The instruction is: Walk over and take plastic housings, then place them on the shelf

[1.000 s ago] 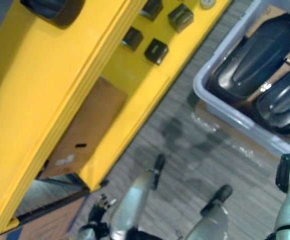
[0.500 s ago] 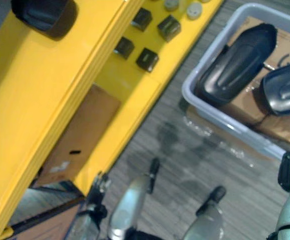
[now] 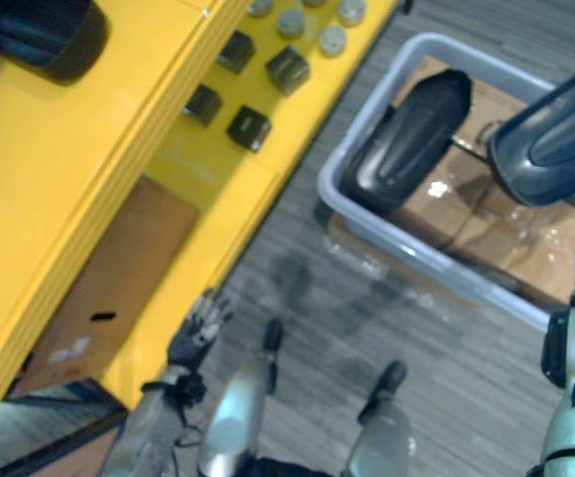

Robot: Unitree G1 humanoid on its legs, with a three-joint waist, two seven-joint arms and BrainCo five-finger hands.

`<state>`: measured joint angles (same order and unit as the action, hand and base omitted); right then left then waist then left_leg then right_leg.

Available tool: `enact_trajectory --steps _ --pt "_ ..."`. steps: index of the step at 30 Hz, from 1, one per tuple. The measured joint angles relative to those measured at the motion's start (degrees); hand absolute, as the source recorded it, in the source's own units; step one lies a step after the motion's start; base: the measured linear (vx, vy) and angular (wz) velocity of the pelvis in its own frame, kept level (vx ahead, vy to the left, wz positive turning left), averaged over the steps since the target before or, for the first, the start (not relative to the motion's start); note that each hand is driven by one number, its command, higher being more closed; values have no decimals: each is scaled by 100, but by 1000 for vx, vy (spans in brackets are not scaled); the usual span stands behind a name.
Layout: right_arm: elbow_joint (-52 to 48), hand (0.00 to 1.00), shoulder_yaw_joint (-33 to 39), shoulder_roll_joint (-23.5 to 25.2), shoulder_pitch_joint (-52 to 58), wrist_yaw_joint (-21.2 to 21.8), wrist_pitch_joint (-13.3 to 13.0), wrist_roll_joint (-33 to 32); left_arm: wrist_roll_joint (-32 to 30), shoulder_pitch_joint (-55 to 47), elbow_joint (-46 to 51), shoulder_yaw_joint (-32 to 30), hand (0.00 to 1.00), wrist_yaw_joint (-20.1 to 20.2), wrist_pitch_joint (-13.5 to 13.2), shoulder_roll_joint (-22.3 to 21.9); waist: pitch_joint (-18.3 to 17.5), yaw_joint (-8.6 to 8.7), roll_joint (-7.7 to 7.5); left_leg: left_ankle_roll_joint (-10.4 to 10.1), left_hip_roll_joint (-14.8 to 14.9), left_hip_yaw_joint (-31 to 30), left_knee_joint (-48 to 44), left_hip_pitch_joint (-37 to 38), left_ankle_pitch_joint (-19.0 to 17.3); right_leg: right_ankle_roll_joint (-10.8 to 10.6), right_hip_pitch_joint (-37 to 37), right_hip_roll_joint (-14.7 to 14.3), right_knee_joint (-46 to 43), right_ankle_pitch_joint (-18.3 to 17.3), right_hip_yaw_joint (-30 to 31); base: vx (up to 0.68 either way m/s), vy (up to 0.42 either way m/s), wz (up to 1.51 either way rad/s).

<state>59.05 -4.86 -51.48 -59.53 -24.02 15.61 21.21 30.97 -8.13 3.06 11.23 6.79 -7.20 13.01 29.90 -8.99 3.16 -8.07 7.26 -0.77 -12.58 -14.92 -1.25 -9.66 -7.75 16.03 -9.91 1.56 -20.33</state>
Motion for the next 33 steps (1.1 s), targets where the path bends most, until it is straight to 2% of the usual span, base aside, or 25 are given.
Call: enact_trajectory --steps 4,8,9,10,12,14,15,16,20,22,24,25,29,33 --pt "-836 100 -80 126 355 -152 -253 136 -471 374 563 13 0 54 238 272 -125 83 -198 -48 99 118 281 170 138 52 64 -117 173 73 26 -1 -33 -10" --pt "-1759 100 -82 368 923 -236 -770 530 -513 886 692 -1 0 83 472 495 -513 231 -380 -76 142 178 477 318 193 56 114 -173 273 79 55 26 -27 -11" --pt "-2129 100 -79 485 1194 -255 -1027 744 -527 1106 696 -49 0 82 534 521 -632 233 -496 -83 176 325 579 504 197 62 177 -208 322 96 170 37 -9 -25" --pt "-2189 100 -79 511 1240 -258 -1064 784 -543 1128 696 -58 0 82 549 527 -654 242 -510 -83 182 341 599 533 197 64 193 -215 337 99 179 44 -17 -29" --pt "-2667 100 -78 648 1607 -294 -1396 1102 -719 1340 695 -95 0 78 718 595 -905 368 -645 -85 209 432 651 595 198 78 200 -250 391 120 239 28 -14 -17" --pt "-2912 100 -78 704 1764 -333 -1592 1231 -751 1550 661 -88 0 32 783 665 -969 411 -717 -86 230 495 661 664 198 88 221 -304 462 192 330 -39 -15 -32" --pt "-3400 100 -72 1108 2216 -362 -2195 1653 -869 2141 -68 226 0 -439 1135 481 -1203 581 -846 -119 301 642 704 784 214 133 306 -390 610 292 415 -118 -33 -37" --pt "-3401 100 -77 1187 2251 -362 -2298 1757 -828 2158 -167 278 0 -464 1173 440 -1241 584 -877 -134 329 648 705 785 223 153 307 -425 640 312 427 -132 -45 -27" --pt "-3552 100 -81 1199 2302 -363 -2393 1793 -815 2160 -223 354 0 -556 1282 407 -1250 589 -890 -166 373 647 718 788 257 180 311 -484 667 350 440 -56 -24 -3" --pt "-3781 100 -103 1281 2404 -364 -2419 1905 -378 2238 -578 507 0 -591 1321 265 -1265 588 -895 -169 381 652 777 844 297 183 385 -510 761 408 442 -12 -5 -2" --pt "-4022 100 -304 1396 2468 -332 -2484 2087 135 2350 -1250 714 0 -794 1432 130 -1365 609 -909 -166 377 693 866 896 337 186 395 -515 815 437 457 -5 -2 -5" --pt "-4133 100 -457 1452 2472 -285 -2607 2181 399 2362 -1550 834 0 -856 1543 87 -1435 647 -931 -166 375 703 882 898 342 186 395 -516 840 449 460 12 1 -3" --pt "-4324 100 -604 1597 2503 -71 -2784 2246 1021 2388 -1690 1009 0 -879 1588 -106 -1471 654 -969 -165 373 721 884 927 344 185 409 -514 841 458 480 0 0 0" --pt "-4322 100 -834 1664 2515 103 -2806 2299 1419 2455 -1836 1035 0 -893 1587 -155 -1514 659 -964 -165 370 732 897 1009 343 184 488 -513 849 458 486 0 0 0"
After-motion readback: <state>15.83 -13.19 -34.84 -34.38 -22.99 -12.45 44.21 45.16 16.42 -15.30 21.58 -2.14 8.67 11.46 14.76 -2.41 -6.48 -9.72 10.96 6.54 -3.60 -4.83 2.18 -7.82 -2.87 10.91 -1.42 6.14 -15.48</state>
